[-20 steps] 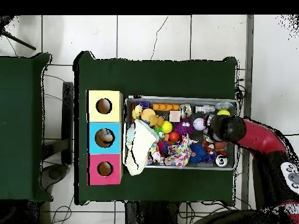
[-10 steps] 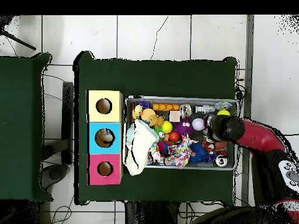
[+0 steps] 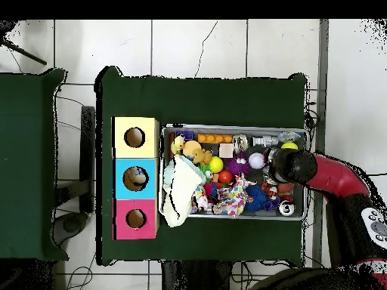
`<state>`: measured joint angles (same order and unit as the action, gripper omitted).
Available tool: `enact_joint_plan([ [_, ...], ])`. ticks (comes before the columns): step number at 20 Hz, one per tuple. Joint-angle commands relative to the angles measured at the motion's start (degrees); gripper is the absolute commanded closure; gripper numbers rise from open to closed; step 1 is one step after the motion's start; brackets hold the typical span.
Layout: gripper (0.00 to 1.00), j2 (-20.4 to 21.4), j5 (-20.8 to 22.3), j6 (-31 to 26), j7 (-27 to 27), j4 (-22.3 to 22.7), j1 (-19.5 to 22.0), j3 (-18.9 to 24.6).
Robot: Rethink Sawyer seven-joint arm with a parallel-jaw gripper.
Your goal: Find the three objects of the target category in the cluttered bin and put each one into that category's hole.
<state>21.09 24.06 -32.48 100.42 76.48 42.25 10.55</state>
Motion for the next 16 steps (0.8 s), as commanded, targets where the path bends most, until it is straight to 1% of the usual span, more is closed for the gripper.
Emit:
enact_joint_plan([
  [1,1.0,-5.01,3.07,-2.74,-9.48,3.0,0.4,5.94],
  [4,1.0,-4.93,3.12,-2.18,-9.61,3.2,0.63,6.27],
  [5,1.0,-4.81,3.17,-2.29,-8.37,2.79,-0.2,5.46],
  [7,1.0,-4.29,3.19,-0.45,-7.39,3.76,0.18,5.53],
  [12,1.0,-3.94,3.42,0.71,-7.88,4.6,0.87,6.23],
  [16,1.0,-3.84,3.28,0.24,-8.03,4.61,0.97,6.52],
])
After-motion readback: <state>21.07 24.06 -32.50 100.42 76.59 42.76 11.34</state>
